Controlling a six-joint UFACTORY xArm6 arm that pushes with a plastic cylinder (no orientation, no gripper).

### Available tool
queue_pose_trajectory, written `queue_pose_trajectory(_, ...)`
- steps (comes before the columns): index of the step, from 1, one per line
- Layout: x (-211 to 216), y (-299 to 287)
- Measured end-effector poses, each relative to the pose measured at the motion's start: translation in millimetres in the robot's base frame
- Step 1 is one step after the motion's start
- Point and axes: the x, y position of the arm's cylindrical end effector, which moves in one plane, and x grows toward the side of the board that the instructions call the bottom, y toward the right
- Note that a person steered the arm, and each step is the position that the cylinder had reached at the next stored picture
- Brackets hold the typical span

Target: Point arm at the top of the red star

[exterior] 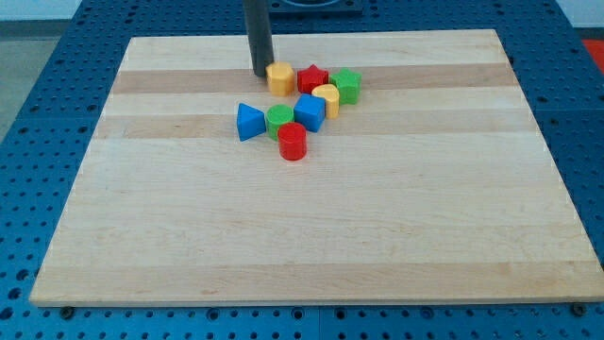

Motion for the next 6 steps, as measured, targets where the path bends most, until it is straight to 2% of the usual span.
queue_pose_trajectory(1,65,29)
queue_pose_trajectory(3,66,24)
queue_pose_trajectory(4,-13,6)
queue_pose_trajectory(5,-36,15)
queue_pose_trajectory(6,-44,65)
